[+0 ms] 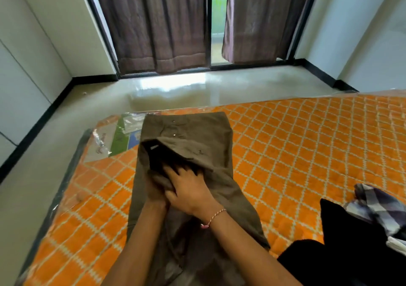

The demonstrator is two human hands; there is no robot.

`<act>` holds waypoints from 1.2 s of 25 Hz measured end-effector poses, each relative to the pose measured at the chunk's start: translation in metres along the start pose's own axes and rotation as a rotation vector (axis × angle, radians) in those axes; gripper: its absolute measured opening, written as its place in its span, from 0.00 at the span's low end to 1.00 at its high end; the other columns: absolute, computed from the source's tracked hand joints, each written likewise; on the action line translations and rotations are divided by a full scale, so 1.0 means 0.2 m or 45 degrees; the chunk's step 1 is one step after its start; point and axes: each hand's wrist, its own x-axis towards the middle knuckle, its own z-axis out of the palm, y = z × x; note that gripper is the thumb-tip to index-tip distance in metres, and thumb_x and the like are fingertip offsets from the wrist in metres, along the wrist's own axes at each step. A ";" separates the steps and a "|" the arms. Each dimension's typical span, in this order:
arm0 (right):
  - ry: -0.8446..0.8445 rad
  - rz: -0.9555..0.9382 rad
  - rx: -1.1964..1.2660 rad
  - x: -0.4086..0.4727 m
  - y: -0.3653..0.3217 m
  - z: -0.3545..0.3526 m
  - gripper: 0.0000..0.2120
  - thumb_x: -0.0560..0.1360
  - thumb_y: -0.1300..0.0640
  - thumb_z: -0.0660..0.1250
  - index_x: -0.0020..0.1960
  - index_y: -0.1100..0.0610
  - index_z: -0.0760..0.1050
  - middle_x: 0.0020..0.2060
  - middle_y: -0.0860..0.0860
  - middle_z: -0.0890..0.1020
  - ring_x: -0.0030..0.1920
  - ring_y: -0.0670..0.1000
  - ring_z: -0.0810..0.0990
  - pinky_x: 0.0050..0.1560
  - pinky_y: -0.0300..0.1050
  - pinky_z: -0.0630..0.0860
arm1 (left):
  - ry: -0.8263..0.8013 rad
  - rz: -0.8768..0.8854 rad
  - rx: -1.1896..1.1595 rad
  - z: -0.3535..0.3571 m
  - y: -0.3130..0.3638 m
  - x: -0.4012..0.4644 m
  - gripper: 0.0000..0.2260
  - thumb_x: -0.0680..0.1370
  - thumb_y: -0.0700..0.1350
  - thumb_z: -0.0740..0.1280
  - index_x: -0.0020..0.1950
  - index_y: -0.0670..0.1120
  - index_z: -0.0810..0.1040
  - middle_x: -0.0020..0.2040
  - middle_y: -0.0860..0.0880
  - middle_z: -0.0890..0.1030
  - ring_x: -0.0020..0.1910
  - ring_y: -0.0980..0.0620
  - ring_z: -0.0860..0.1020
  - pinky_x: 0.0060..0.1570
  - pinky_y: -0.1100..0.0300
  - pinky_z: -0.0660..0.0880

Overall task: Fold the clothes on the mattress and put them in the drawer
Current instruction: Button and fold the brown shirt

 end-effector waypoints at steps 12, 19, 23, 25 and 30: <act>-0.157 -0.287 -0.066 0.00 -0.28 0.34 0.35 0.76 0.62 0.56 0.78 0.53 0.45 0.77 0.54 0.55 0.76 0.53 0.56 0.73 0.51 0.54 | 0.901 -0.029 0.742 -0.16 0.49 -0.28 0.19 0.82 0.46 0.53 0.65 0.38 0.76 0.53 0.39 0.82 0.57 0.46 0.78 0.63 0.56 0.70; 0.026 0.165 -0.311 -0.32 0.07 0.37 0.38 0.75 0.58 0.59 0.78 0.52 0.42 0.72 0.54 0.62 0.66 0.57 0.67 0.58 0.50 0.68 | 0.489 -0.234 0.716 -0.09 0.54 -0.25 0.21 0.82 0.55 0.53 0.59 0.42 0.77 0.49 0.43 0.84 0.49 0.45 0.82 0.50 0.52 0.79; 0.157 0.148 -0.024 -0.29 -0.04 0.38 0.36 0.72 0.66 0.57 0.78 0.54 0.50 0.75 0.56 0.60 0.70 0.58 0.64 0.64 0.51 0.68 | 0.301 -0.168 0.777 0.02 0.67 -0.27 0.21 0.78 0.56 0.57 0.54 0.45 0.84 0.53 0.45 0.84 0.51 0.47 0.83 0.46 0.53 0.81; 0.040 0.127 0.007 -0.27 -0.13 0.43 0.36 0.73 0.66 0.56 0.78 0.53 0.49 0.76 0.57 0.56 0.74 0.56 0.59 0.67 0.52 0.65 | 0.359 -0.073 0.690 0.01 0.73 -0.32 0.26 0.72 0.63 0.61 0.58 0.46 0.82 0.59 0.44 0.81 0.56 0.44 0.81 0.53 0.50 0.78; -0.333 0.134 -0.254 -0.29 -0.15 0.52 0.31 0.77 0.61 0.56 0.78 0.55 0.50 0.74 0.59 0.59 0.72 0.58 0.60 0.64 0.53 0.65 | 0.918 -0.035 0.824 -0.21 0.67 -0.47 0.20 0.77 0.49 0.64 0.66 0.40 0.73 0.69 0.40 0.72 0.58 0.40 0.76 0.60 0.49 0.72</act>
